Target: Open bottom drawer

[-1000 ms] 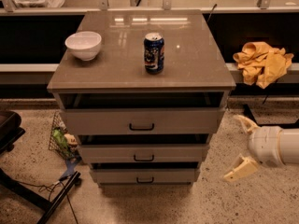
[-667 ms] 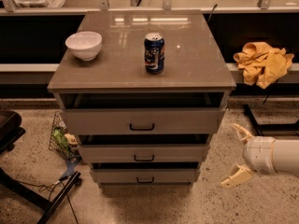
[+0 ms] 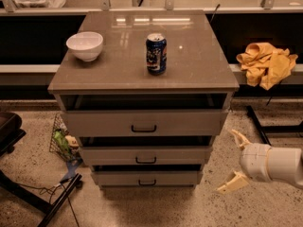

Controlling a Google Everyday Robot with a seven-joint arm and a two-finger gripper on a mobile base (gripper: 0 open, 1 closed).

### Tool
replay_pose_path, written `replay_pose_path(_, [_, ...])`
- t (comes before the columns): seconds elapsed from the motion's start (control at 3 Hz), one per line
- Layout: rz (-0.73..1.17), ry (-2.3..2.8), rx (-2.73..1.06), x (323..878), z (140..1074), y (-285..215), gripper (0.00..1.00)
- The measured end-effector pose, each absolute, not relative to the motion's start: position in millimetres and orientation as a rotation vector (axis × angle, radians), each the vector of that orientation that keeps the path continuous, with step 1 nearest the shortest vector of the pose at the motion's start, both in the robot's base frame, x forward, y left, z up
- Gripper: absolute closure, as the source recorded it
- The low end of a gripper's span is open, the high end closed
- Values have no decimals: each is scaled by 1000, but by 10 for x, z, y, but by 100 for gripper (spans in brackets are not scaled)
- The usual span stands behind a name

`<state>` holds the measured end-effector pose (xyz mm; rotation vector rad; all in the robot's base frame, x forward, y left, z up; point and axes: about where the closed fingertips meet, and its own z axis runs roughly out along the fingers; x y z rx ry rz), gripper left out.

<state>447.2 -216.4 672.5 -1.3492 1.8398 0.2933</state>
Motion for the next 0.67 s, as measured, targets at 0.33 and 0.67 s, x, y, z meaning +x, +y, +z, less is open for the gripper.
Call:
replay_pose_path(0.33, [300, 1831, -1336, 4409, 6309, -1997, 0])
replay_pose_path(0.67, [328, 1813, -1312, 4377, 5519, -1822, 0])
